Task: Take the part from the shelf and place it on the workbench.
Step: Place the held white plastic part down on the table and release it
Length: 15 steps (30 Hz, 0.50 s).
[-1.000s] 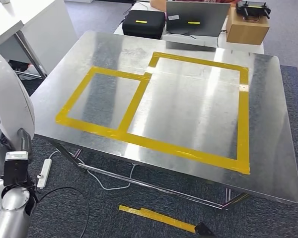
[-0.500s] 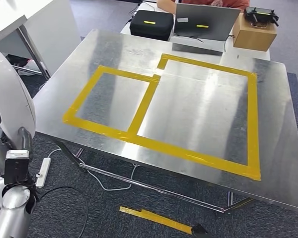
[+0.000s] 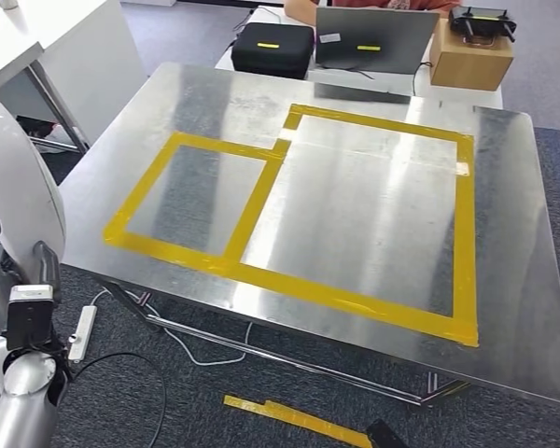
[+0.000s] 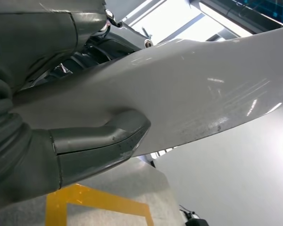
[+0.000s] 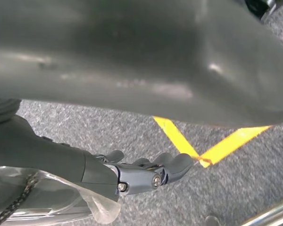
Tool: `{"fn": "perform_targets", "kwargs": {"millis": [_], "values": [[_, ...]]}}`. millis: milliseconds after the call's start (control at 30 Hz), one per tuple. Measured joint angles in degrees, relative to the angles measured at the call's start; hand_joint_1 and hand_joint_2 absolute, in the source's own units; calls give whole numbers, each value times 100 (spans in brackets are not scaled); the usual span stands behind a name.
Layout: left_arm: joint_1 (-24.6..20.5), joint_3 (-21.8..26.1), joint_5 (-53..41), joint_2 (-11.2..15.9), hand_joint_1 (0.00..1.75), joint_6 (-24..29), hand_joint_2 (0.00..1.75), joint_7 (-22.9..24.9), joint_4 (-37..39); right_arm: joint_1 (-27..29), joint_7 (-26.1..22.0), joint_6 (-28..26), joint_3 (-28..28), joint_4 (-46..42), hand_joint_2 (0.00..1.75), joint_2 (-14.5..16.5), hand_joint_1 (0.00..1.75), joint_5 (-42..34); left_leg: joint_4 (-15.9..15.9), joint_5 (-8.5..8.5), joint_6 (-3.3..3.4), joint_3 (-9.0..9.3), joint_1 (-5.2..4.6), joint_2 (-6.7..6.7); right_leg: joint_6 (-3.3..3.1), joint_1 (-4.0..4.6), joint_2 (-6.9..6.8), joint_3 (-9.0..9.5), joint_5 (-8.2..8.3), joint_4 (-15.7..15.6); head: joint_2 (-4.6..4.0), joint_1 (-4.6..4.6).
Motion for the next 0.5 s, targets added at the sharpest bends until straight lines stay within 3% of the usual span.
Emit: {"fn": "perform_targets", "kwargs": {"millis": [33,67,133,200,300,367,400,500], "values": [[10,0,2,-1,175,0,175,0,3,3,1,1,0,0,0,0,0,0,111,36,-4,-88,4,0,0,1,2,21,-18,1,0,-2],[14,0,0,0,175,0,175,0,5,7,1,2,0,0,0,0,0,0,3,183,0,-70,7,1,5,1,5,50,-38,2,0,-2],[10,0,-3,1,175,0,175,0,7,8,0,3,0,0,0,1,0,0,-656,623,30,191,7,2,33,1,12,116,-86,3,0,-2],[-4,1,-4,1,175,0,175,0,7,0,-1,3,0,0,0,2,0,0,-1240,843,78,440,-11,4,88,21,17,139,-131,16,0,2],[-4,7,-3,0,175,0,175,2,7,-2,1,5,0,0,0,-1,0,0,-1430,795,159,505,-25,-1,178,36,5,124,-158,1,0,8],[-1,13,-3,-1,175,0,175,2,7,-5,1,7,0,0,0,-2,0,0,-1479,792,218,549,-5,-2,233,33,-2,61,-261,128,0,15],[-6,13,-3,-1,175,0,175,1,7,-7,0,9,1,0,0,0,0,0,-1502,788,248,575,5,0,254,31,-1,-52,-375,345,0,26],[-8,13,-3,-5,175,0,175,0,7,3,2,16,4,0,0,4,0,0,-1503,742,313,614,-14,3,283,17,-1,-659,-735,1398,0,42]]}}
